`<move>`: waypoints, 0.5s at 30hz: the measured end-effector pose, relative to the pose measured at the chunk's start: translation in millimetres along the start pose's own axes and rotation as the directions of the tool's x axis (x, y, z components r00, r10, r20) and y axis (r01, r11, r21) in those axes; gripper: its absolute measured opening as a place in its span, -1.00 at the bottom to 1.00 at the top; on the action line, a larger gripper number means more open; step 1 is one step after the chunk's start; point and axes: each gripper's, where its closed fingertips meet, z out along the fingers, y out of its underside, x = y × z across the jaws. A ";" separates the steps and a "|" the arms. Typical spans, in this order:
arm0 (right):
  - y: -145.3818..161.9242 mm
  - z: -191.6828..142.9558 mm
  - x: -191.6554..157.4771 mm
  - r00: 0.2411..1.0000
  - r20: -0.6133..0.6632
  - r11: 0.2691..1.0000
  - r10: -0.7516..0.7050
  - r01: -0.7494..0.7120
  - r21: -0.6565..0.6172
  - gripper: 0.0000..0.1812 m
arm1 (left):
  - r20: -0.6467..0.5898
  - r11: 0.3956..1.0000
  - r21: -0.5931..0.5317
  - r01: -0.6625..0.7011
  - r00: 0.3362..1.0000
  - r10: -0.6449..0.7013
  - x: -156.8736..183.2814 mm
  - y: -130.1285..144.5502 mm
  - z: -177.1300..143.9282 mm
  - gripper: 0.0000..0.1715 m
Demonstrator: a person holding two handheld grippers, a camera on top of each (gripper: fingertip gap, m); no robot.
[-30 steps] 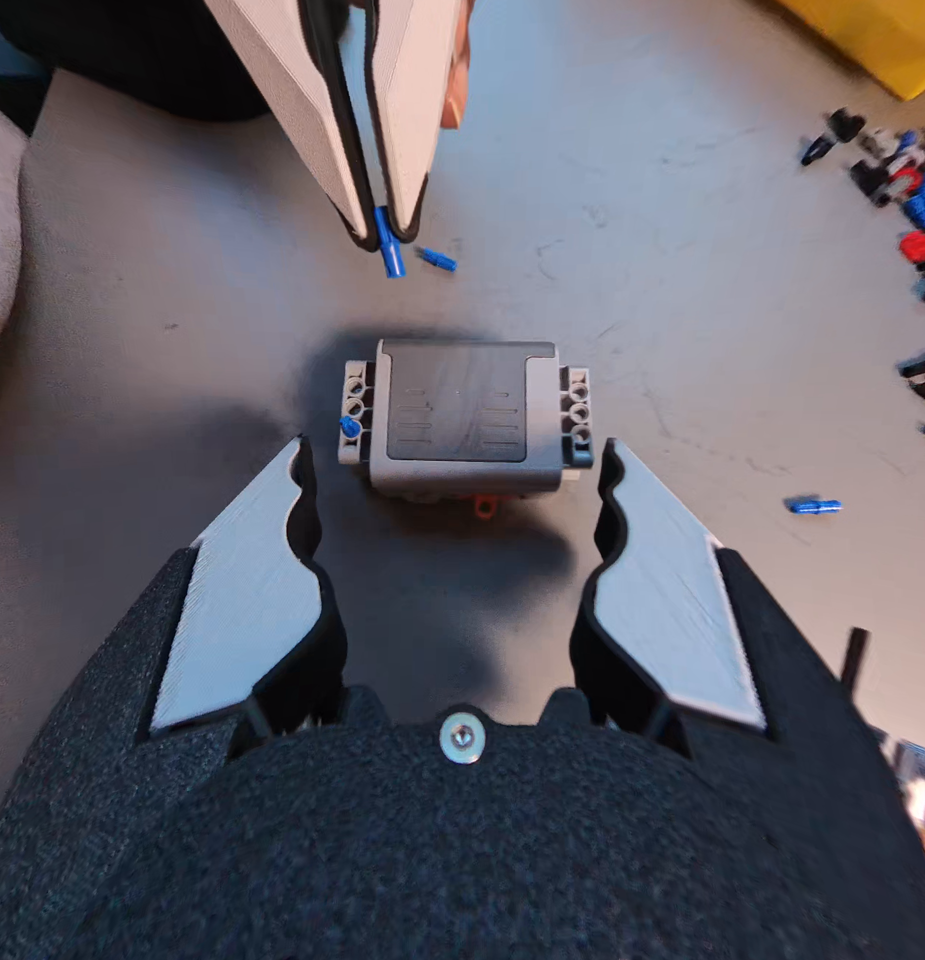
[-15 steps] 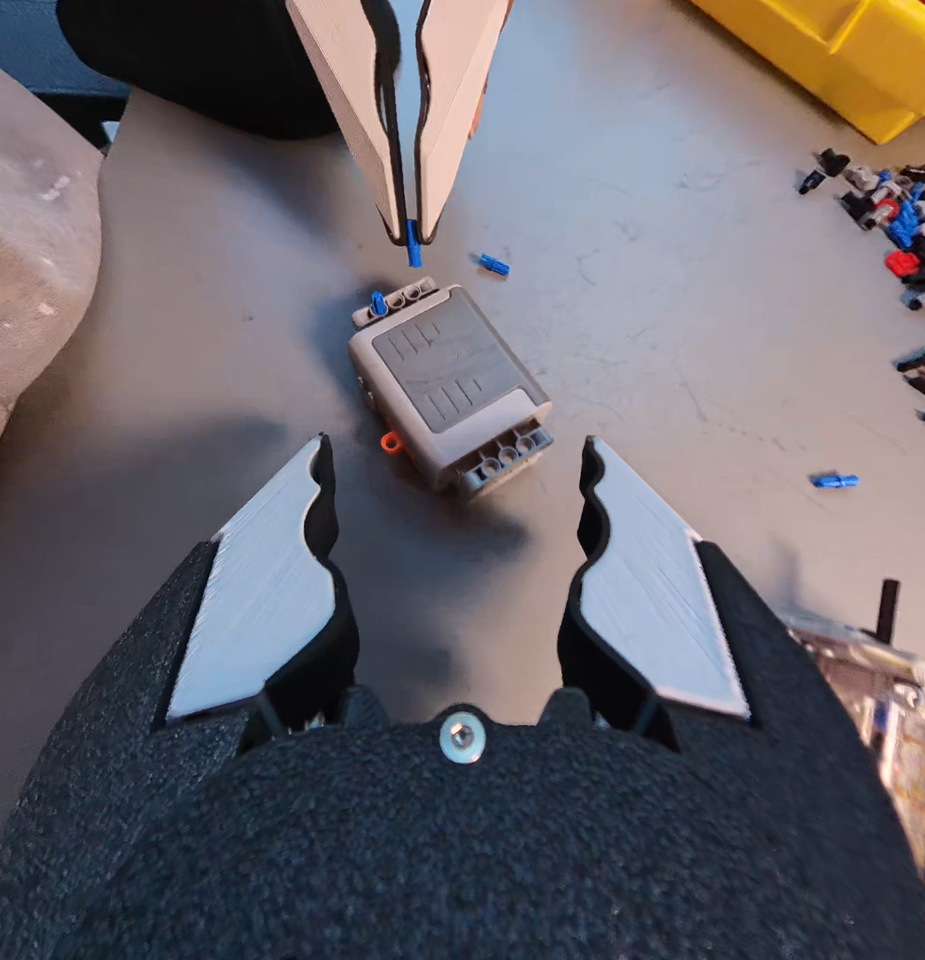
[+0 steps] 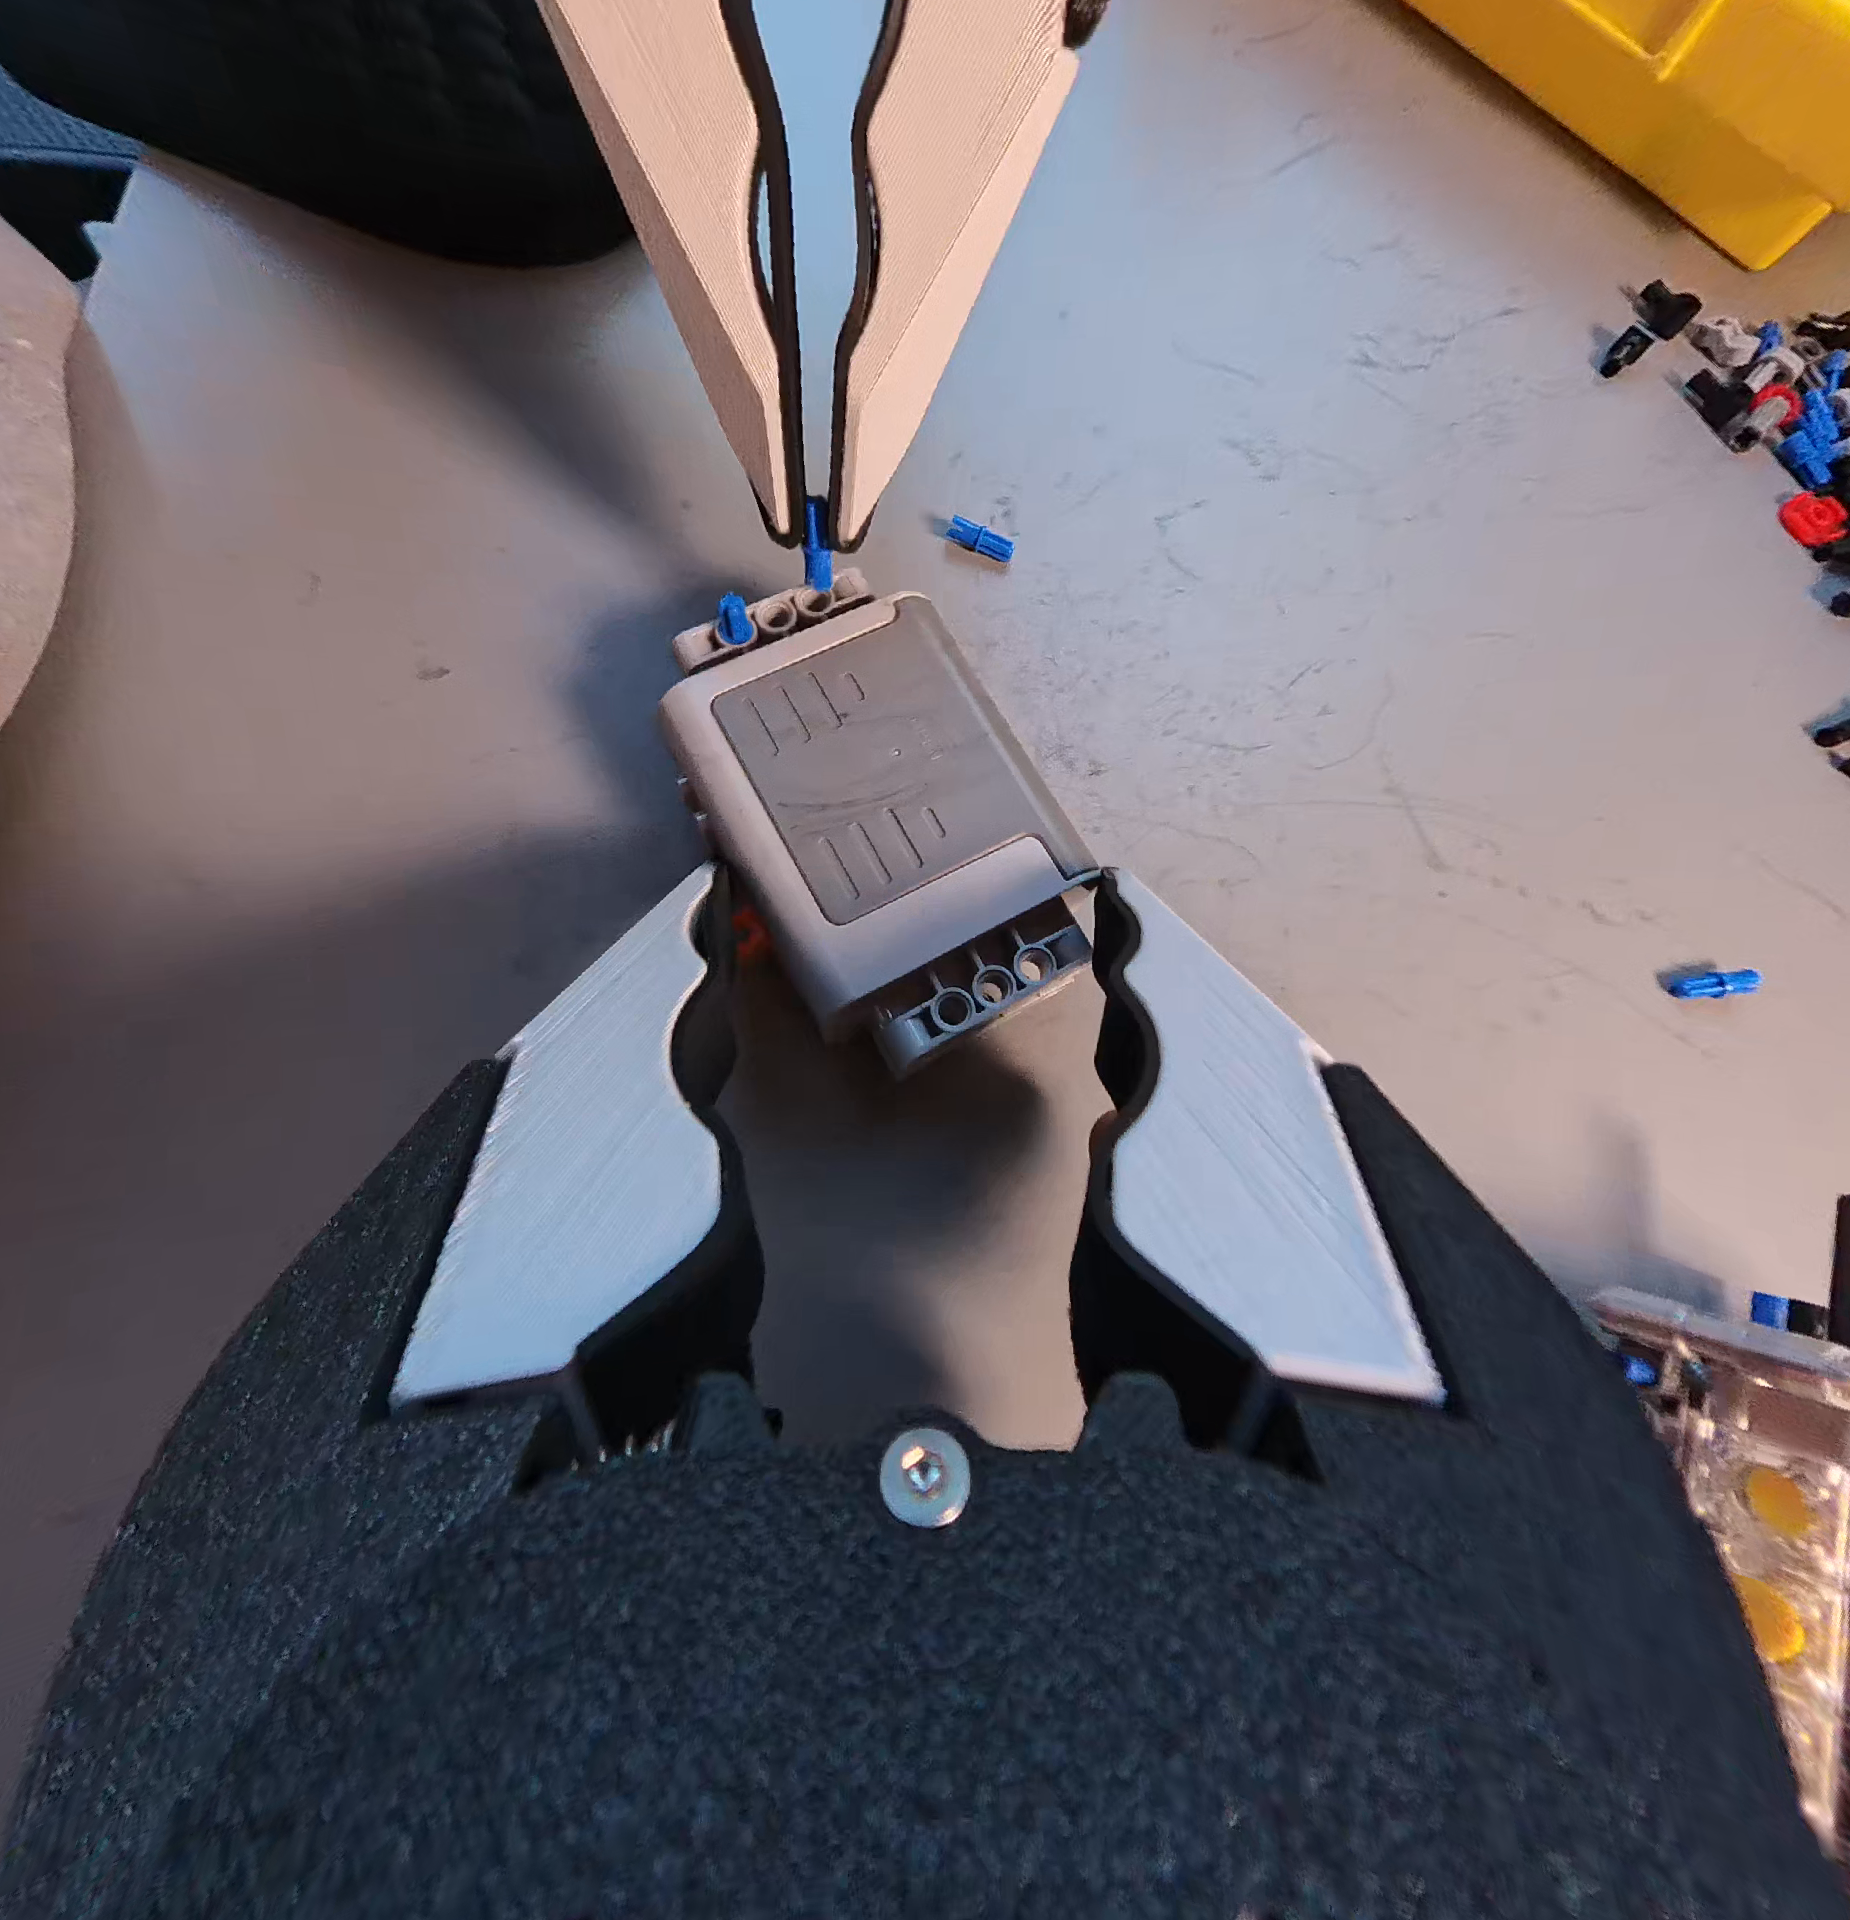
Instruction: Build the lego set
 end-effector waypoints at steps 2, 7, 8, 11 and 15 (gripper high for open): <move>0.3 -0.2 -0.2 1.000 -0.011 1.000 0.003 -0.003 -0.002 -0.25 | 0.002 0.999 -0.036 -0.017 1.000 0.017 -0.5 1.3 1.8 -0.98; 0.6 -1.1 -0.6 1.000 -0.025 1.000 0.004 -0.004 -0.001 -0.25 | -0.012 0.996 -0.086 -0.037 0.999 0.036 0.4 -0.2 4.6 -0.98; 0.9 -1.3 -0.6 1.000 -0.028 1.000 0.005 -0.005 0.000 -0.25 | -0.014 0.995 -0.093 -0.038 0.999 0.036 0.2 -0.3 4.7 -0.98; 0.9 -1.9 -0.5 0.999 -0.036 1.000 0.002 -0.002 0.001 -0.25 | -0.020 0.994 -0.108 -0.030 0.999 0.028 -0.3 -0.6 5.1 -0.98; 1.1 -2.3 -0.5 0.999 -0.040 1.000 0.000 0.000 0.001 -0.25 | -0.028 0.988 -0.148 -0.034 0.999 0.031 -0.7 -0.8 5.3 -0.98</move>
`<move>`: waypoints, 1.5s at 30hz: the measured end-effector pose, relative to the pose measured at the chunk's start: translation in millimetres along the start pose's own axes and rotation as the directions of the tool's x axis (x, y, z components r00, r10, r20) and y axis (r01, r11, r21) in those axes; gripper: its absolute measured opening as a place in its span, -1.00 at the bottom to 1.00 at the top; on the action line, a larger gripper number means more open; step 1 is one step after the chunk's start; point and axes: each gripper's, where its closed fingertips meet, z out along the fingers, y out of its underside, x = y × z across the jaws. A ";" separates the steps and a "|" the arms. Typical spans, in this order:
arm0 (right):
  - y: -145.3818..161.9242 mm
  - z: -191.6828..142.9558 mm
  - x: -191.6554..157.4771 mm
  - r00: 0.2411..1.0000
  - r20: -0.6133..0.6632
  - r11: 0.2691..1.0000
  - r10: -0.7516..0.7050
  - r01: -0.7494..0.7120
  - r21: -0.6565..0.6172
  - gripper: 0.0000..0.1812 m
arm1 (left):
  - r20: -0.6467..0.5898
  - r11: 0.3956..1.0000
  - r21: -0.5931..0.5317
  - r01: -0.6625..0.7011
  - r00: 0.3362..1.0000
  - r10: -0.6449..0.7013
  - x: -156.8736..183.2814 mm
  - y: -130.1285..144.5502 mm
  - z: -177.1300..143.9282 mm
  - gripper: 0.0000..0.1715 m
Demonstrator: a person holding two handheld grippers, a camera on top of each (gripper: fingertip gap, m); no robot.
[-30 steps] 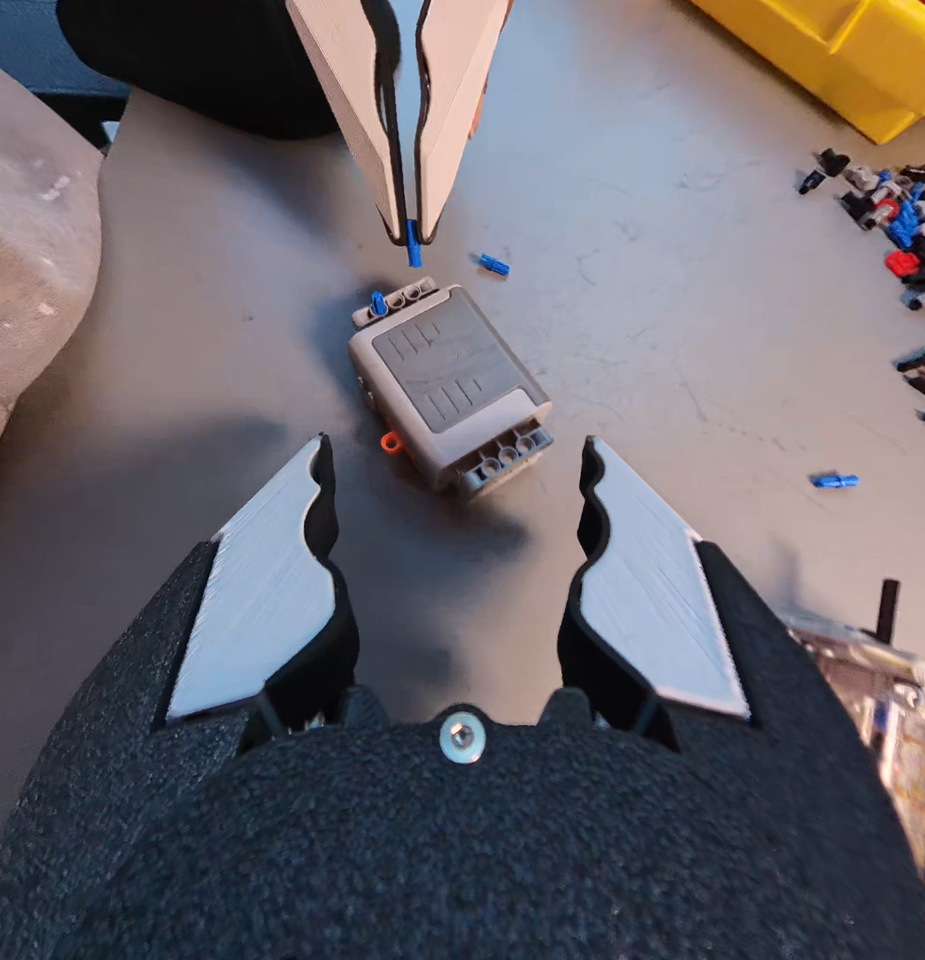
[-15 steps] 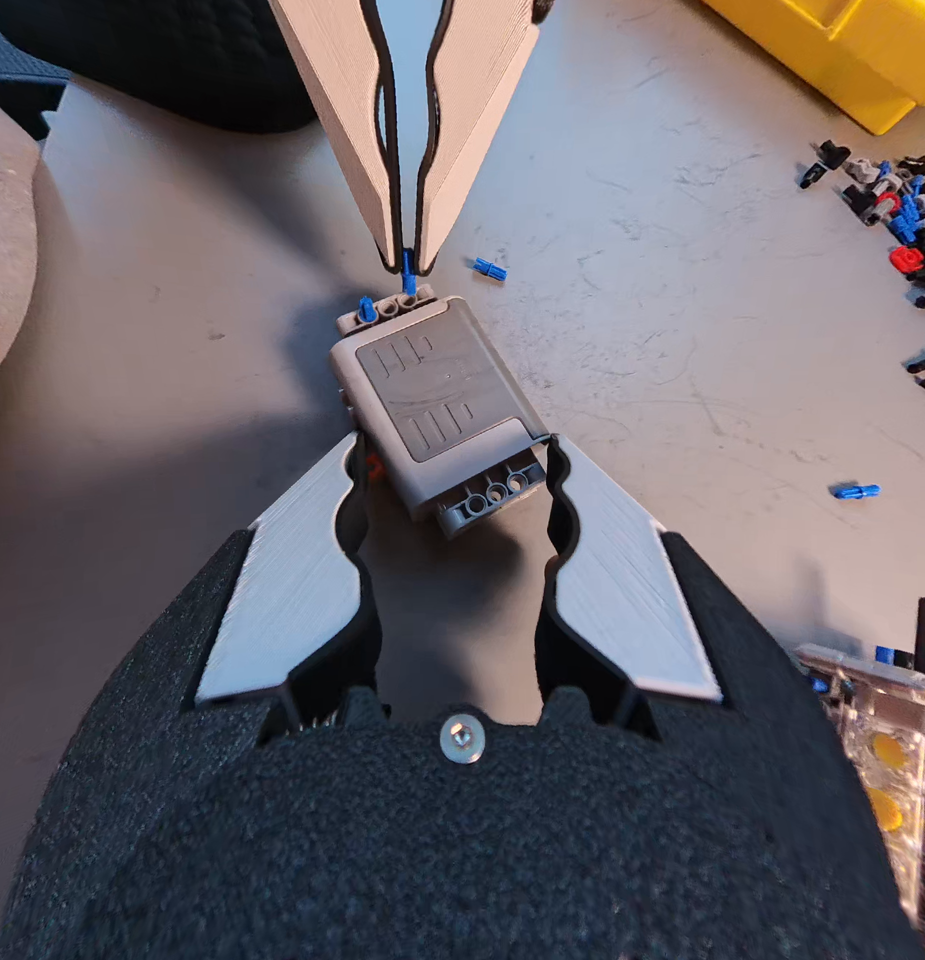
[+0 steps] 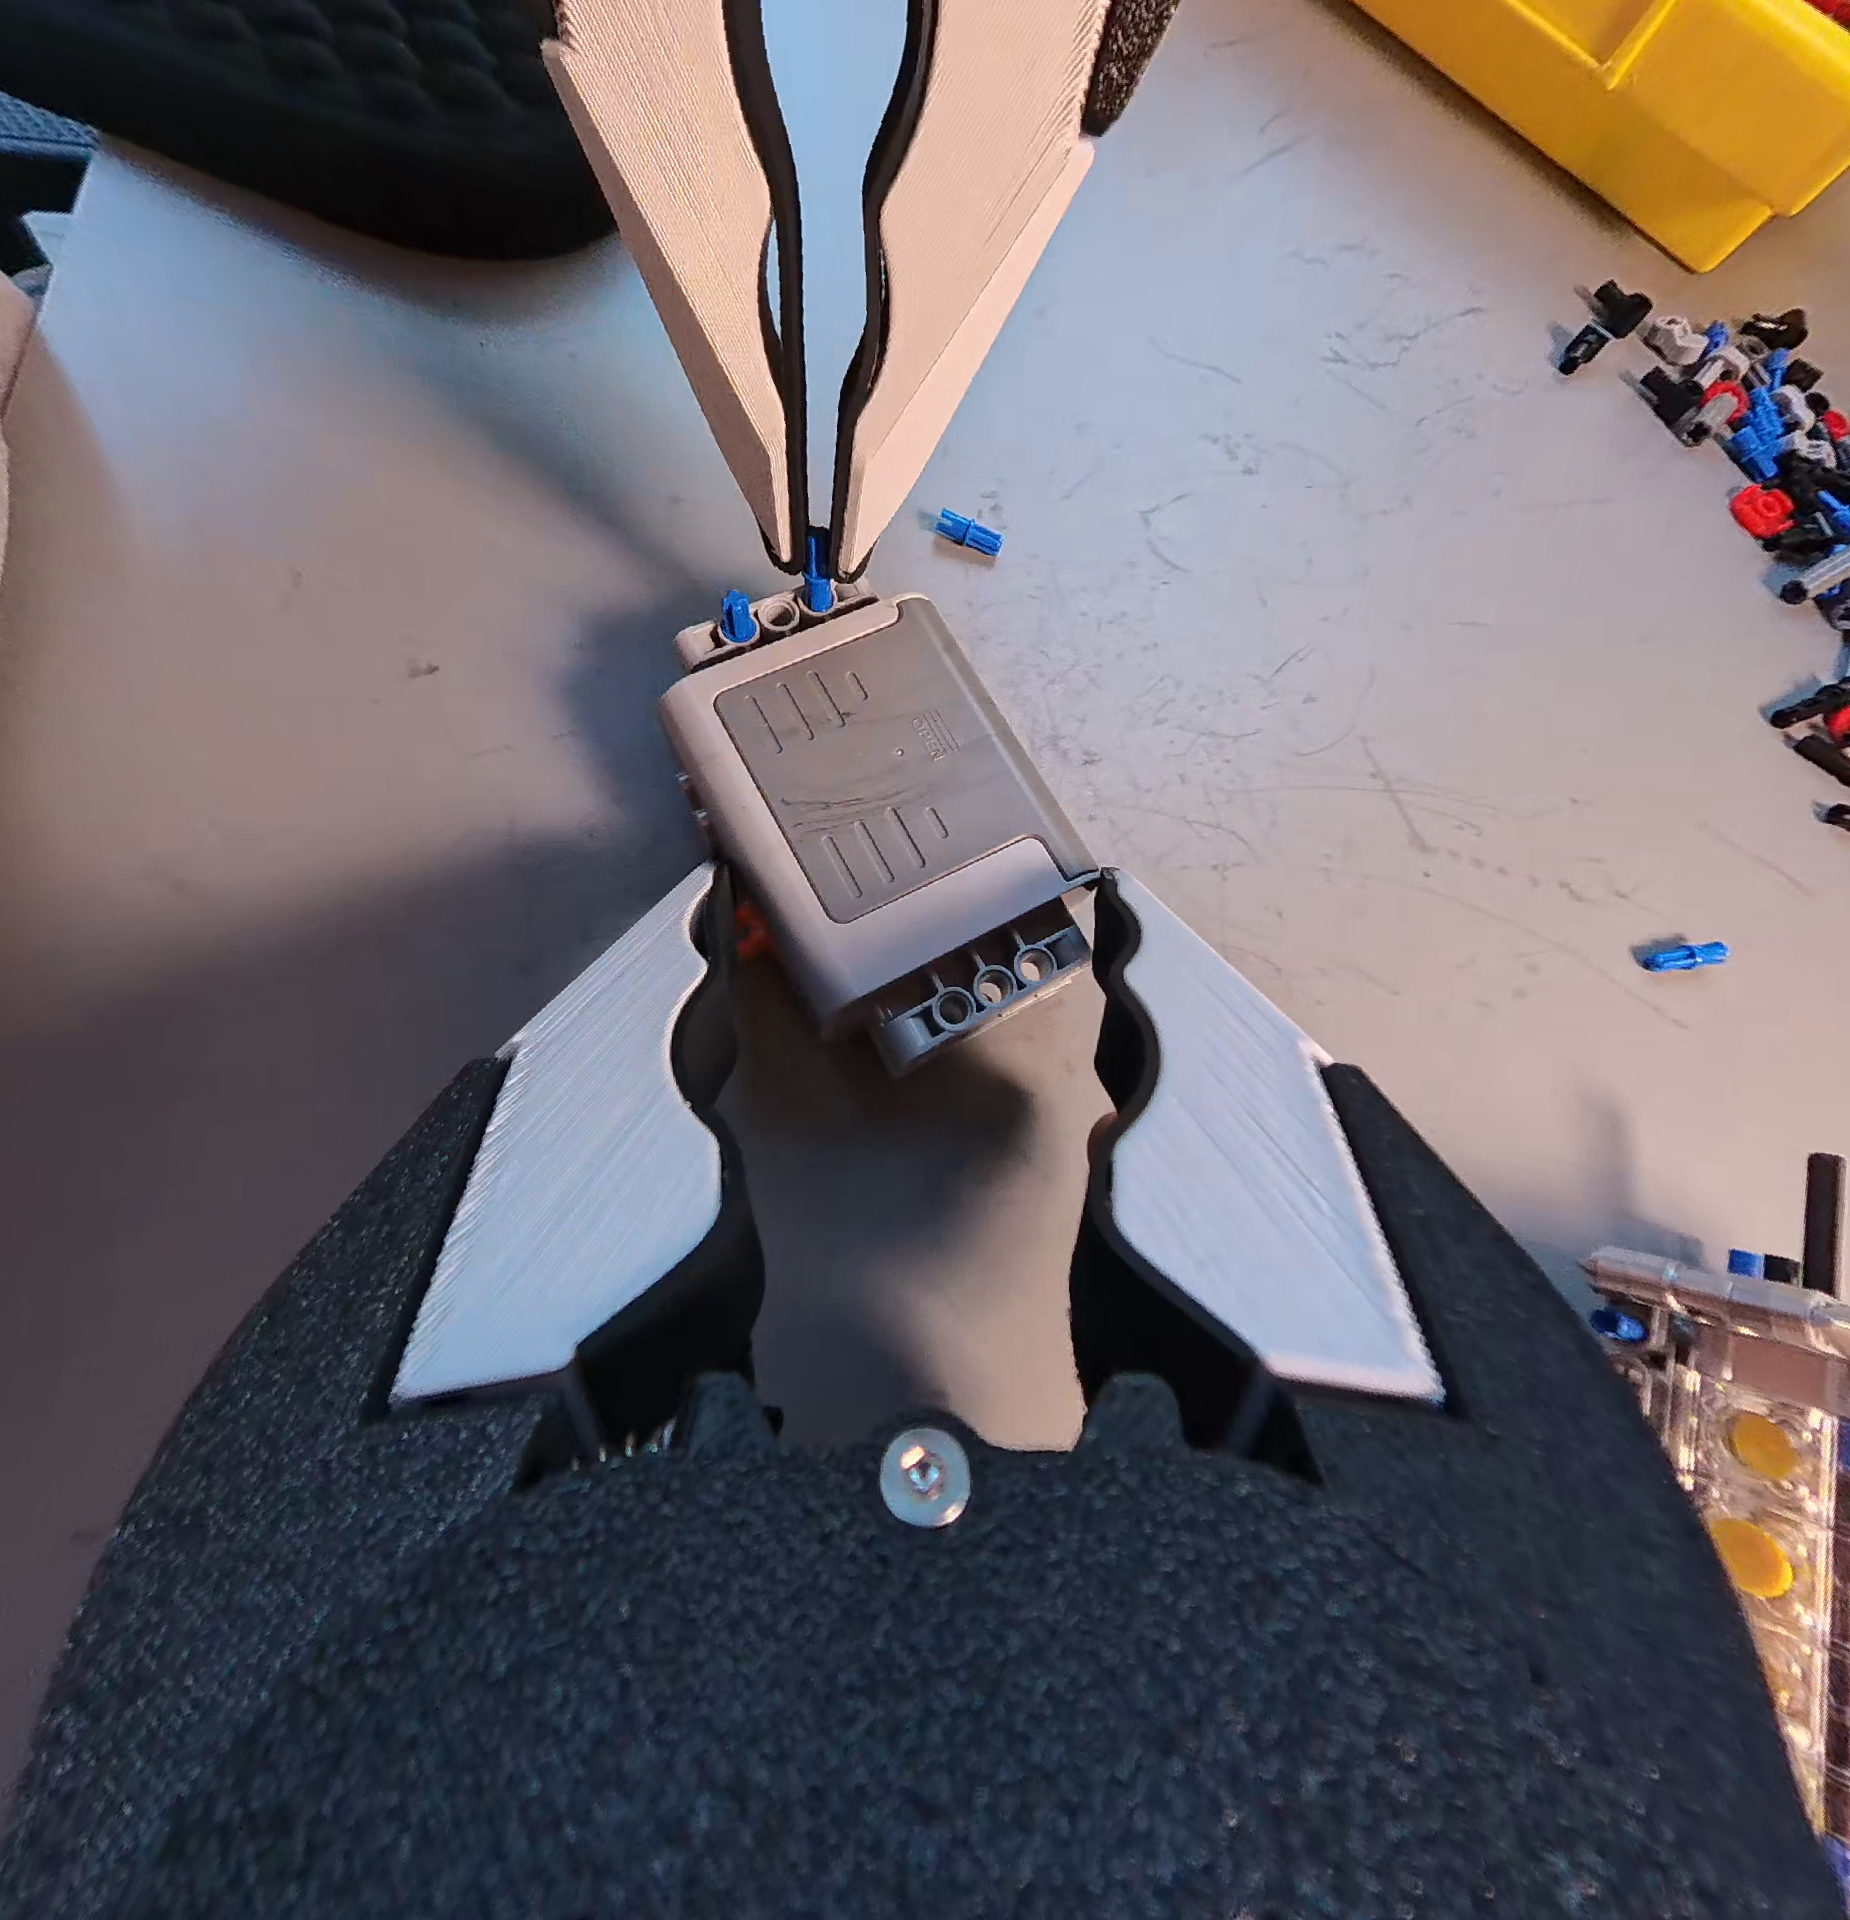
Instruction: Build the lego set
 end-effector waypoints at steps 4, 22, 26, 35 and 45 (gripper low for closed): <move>0.1 -0.3 0.3 1.000 -0.004 1.000 -0.001 0.001 0.001 -0.25 | -0.014 0.998 -0.065 -0.023 1.000 0.022 -0.5 -0.6 0.3 -0.98; 1.6 -1.6 0.2 1.000 -0.008 1.000 0.004 -0.004 0.001 -0.24 | -0.046 0.987 -0.135 -0.090 0.995 0.085 -2.2 -2.8 1.9 -0.98; 2.2 -1.5 -1.1 1.000 0.002 1.000 0.004 -0.004 -0.001 -0.24 | -0.059 0.981 -0.154 -0.116 0.992 0.108 -3.1 -4.7 2.7 -0.98; 3.4 -1.0 -2.3 1.000 0.011 1.000 0.007 -0.007 -0.007 -0.23 | -0.061 0.973 -0.169 -0.159 0.987 0.151 -3.8 -8.8 4.2 -0.98; 2.2 0.0 -9.0 0.999 0.033 1.000 -0.004 0.004 -0.004 -0.28 | -0.068 0.991 -0.109 -0.077 0.995 0.070 -6.9 -10.9 5.1 -0.98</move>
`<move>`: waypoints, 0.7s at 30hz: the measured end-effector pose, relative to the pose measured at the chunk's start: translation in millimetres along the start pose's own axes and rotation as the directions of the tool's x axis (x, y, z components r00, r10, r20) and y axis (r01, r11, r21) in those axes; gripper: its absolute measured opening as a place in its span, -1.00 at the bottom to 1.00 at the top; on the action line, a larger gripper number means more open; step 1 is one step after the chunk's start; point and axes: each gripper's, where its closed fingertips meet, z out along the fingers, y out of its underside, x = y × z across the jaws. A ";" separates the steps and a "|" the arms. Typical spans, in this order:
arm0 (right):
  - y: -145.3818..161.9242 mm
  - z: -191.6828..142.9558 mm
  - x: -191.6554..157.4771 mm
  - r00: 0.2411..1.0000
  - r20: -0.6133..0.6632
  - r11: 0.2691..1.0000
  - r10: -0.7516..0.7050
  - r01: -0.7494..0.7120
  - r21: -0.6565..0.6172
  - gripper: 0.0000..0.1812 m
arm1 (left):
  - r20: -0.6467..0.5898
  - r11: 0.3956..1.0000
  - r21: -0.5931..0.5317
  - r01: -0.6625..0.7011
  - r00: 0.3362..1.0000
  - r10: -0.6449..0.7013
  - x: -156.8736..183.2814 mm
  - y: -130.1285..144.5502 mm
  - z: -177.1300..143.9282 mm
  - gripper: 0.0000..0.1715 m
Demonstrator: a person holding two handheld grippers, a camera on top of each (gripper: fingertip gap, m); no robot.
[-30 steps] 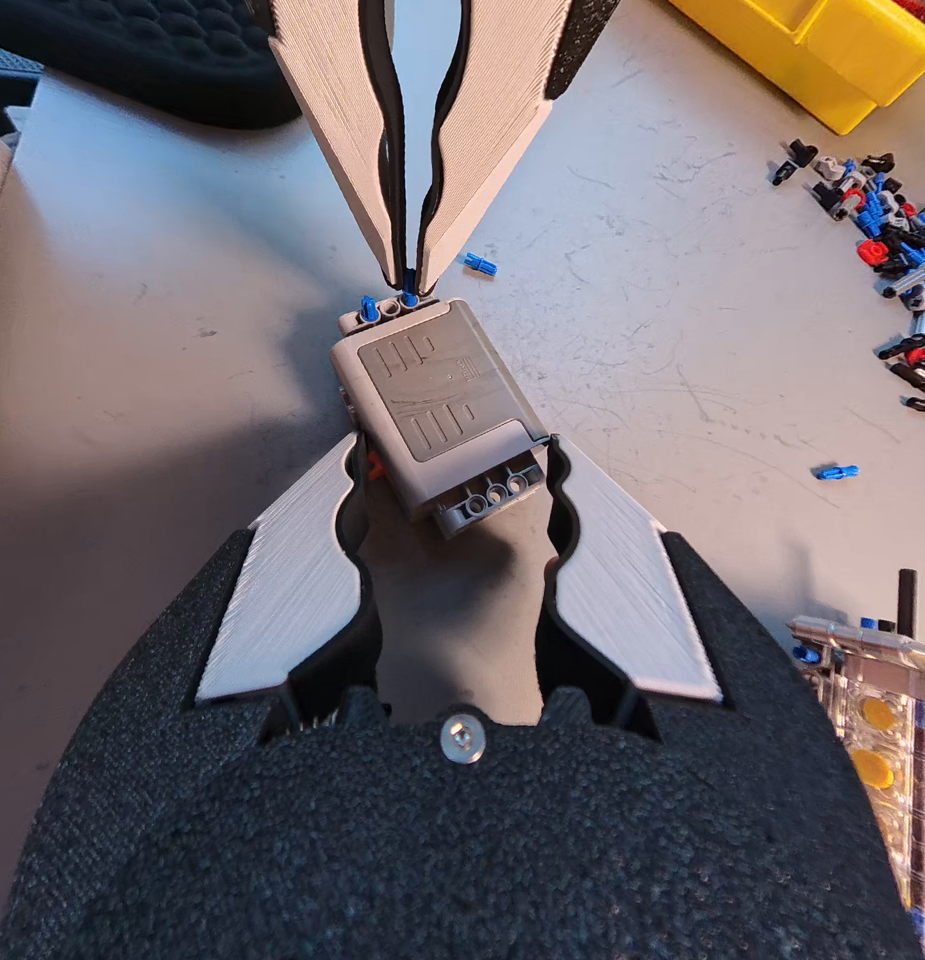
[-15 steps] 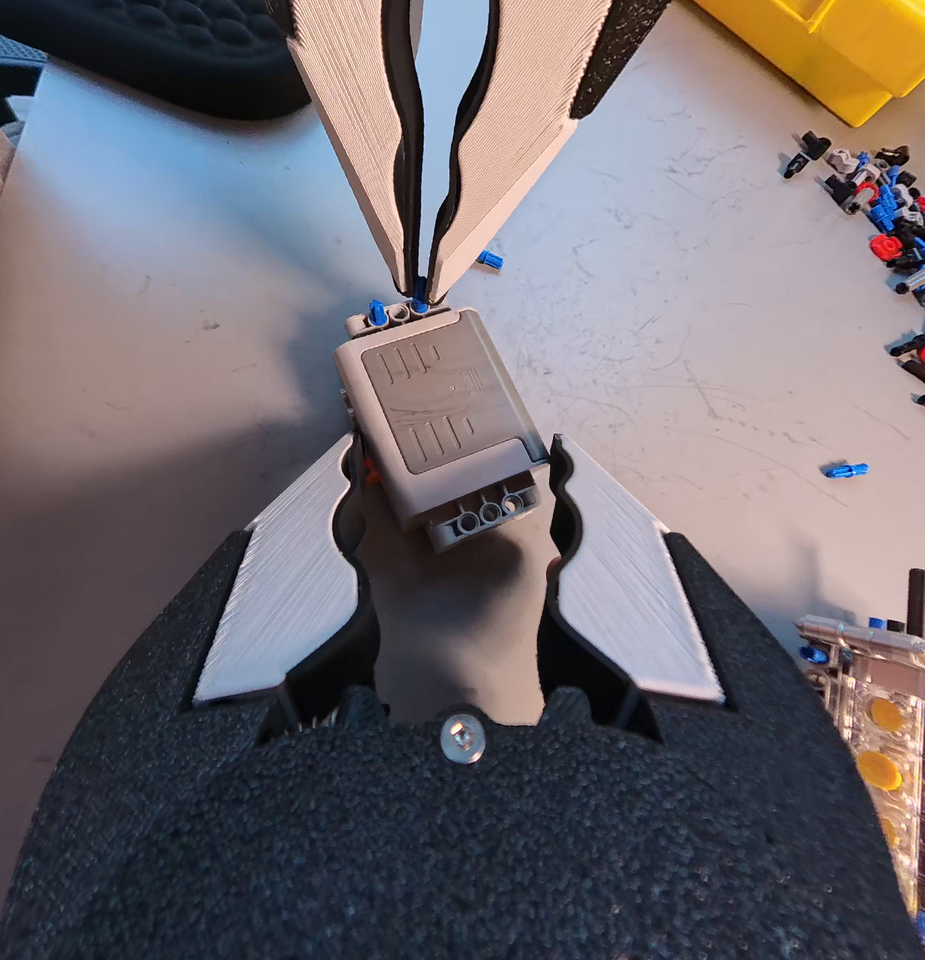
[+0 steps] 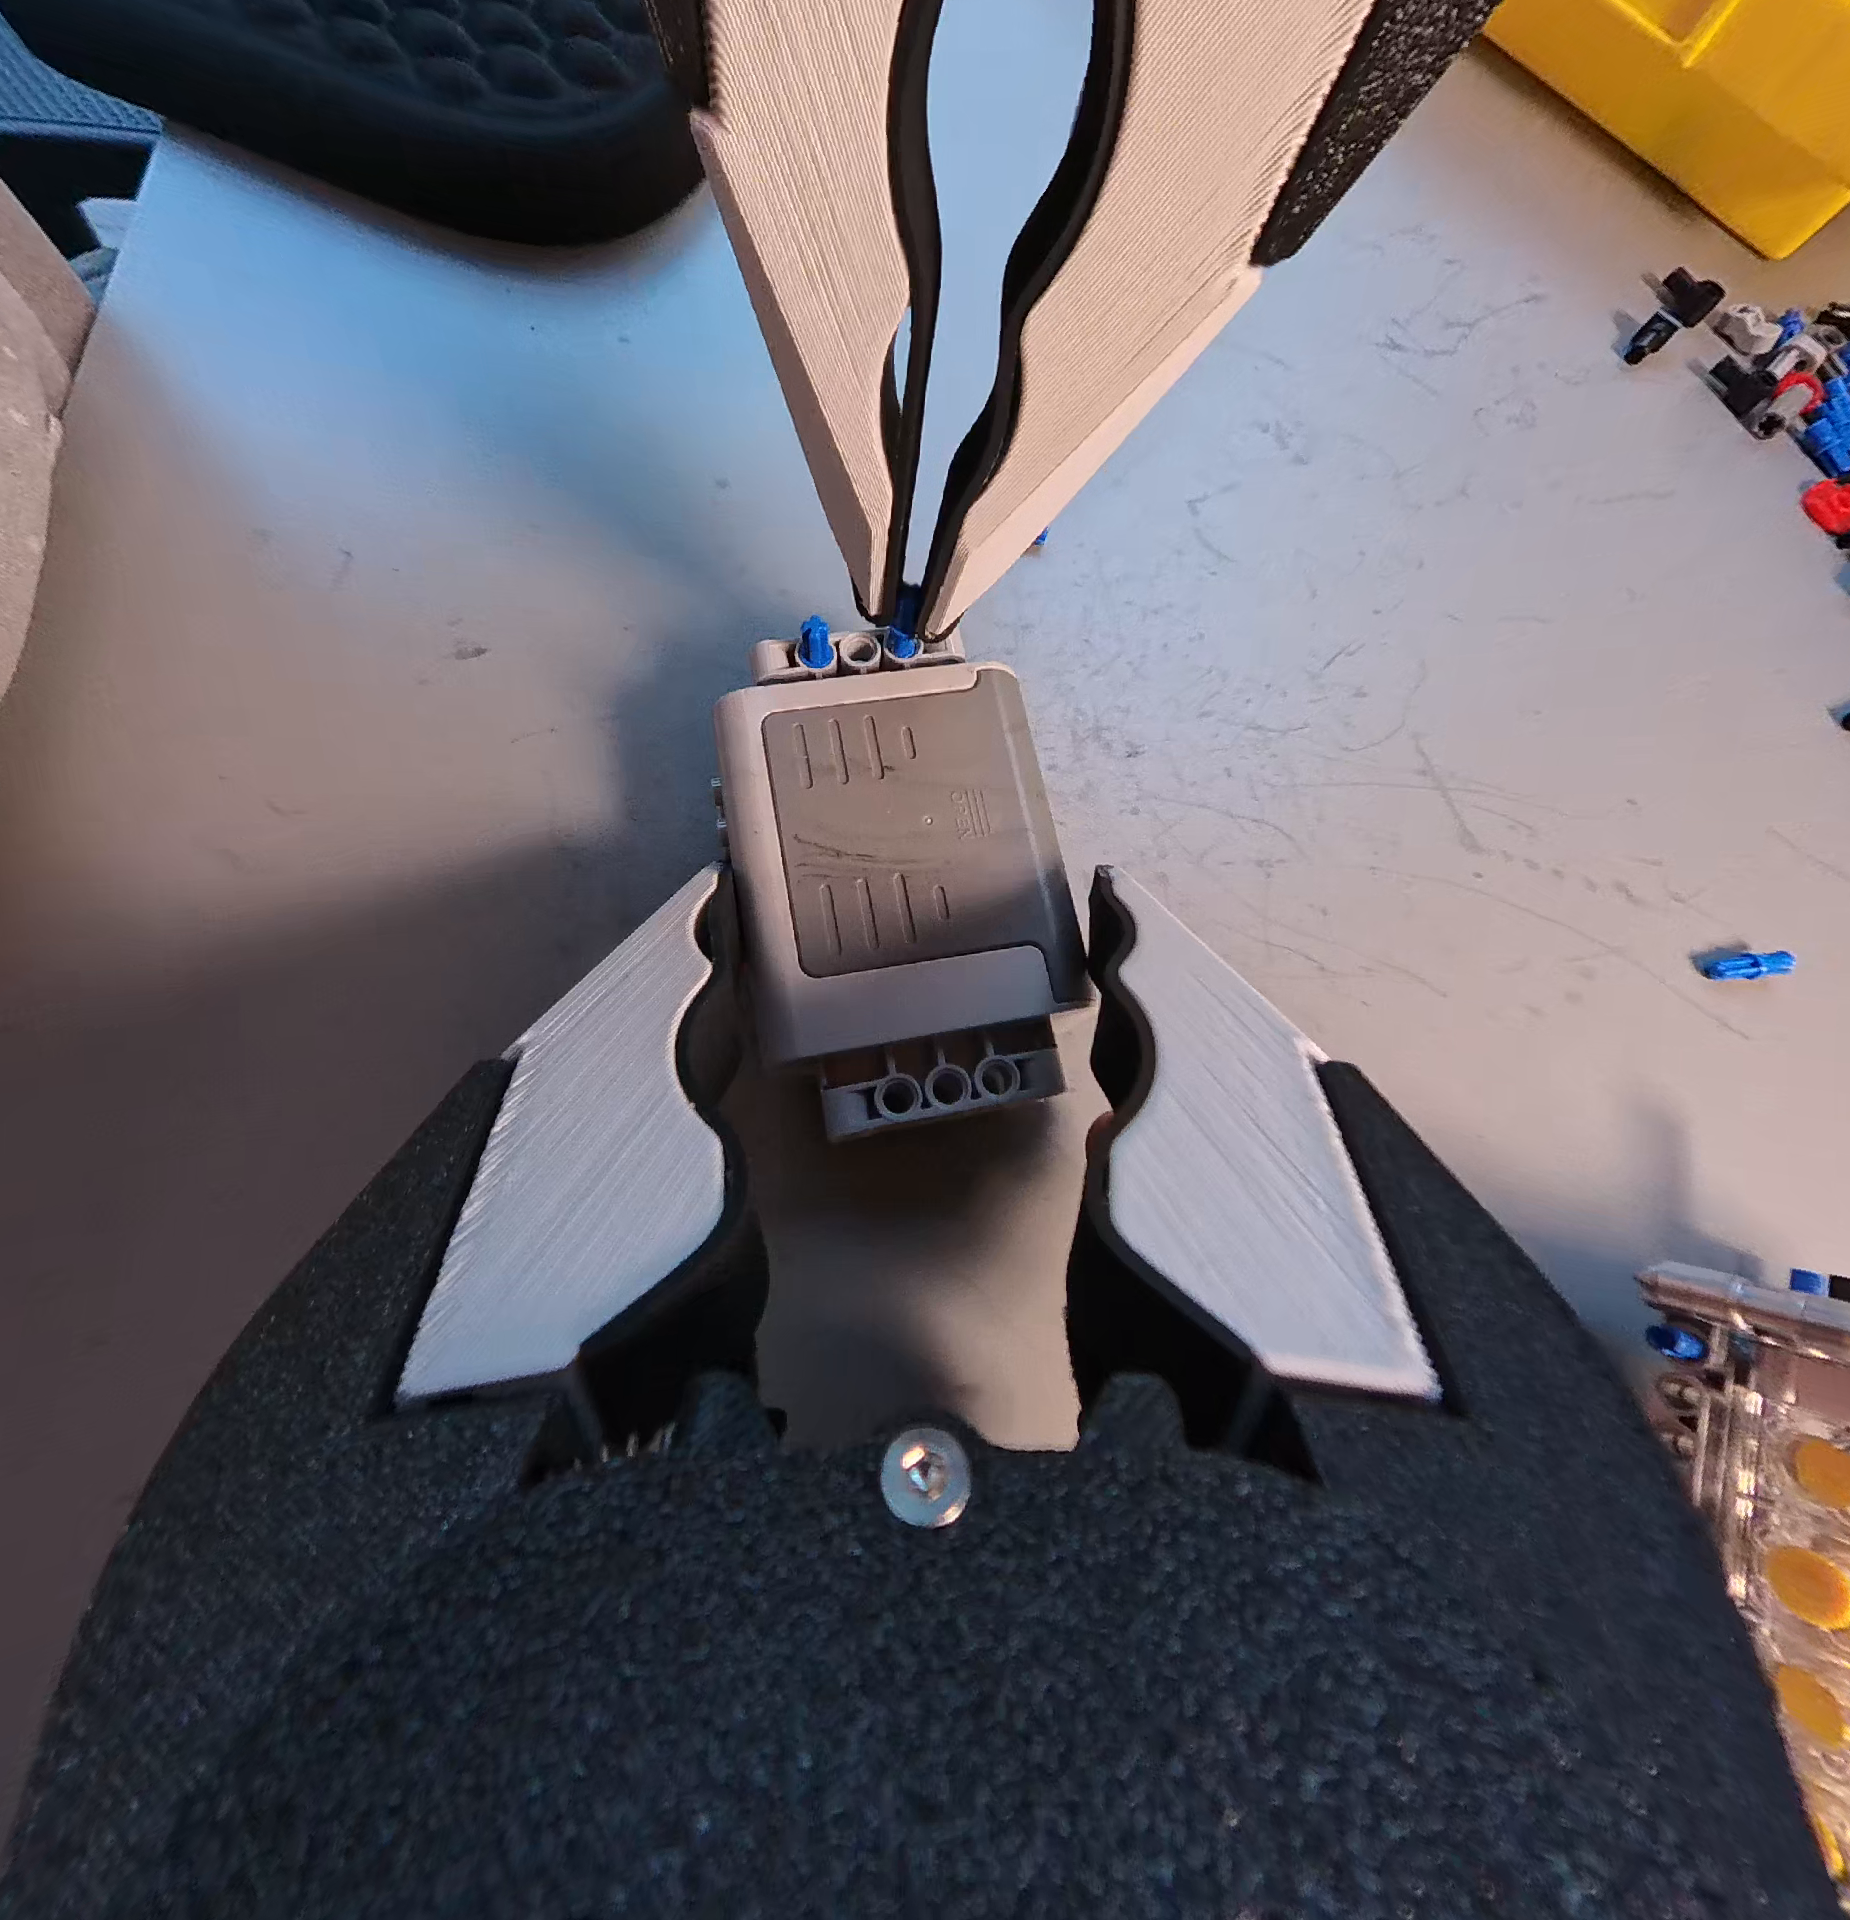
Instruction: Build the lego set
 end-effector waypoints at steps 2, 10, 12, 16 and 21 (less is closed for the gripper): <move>0.0 0.1 0.1 1.000 0.005 1.000 0.004 -0.004 0.000 -0.28 | 0.001 1.000 0.003 0.005 1.000 -0.005 -0.1 0.2 -0.1 -0.98; 3.0 0.7 -0.6 1.000 0.009 1.000 0.009 -0.009 -0.012 -0.28 | 0.020 1.000 0.000 -0.017 1.000 0.017 -6.3 -2.4 6.2 -0.98; 4.0 2.2 -0.8 1.000 0.010 1.000 0.008 -0.008 -0.020 -0.27 | -0.004 1.000 -0.016 -0.011 1.000 0.011 -6.3 -4.1 6.9 -0.98; 5.5 4.2 -1.9 1.000 0.019 0.999 0.009 -0.008 -0.034 -0.27 | -0.036 0.997 -0.074 -0.020 0.999 0.018 -5.4 -5.0 7.7 -0.98; 6.6 1.0 -0.6 1.000 -0.003 0.999 -0.012 0.012 -0.030 -0.26 | -0.011 0.999 -0.040 0.002 1.000 -0.002 -4.4 -7.4 8.1 -0.97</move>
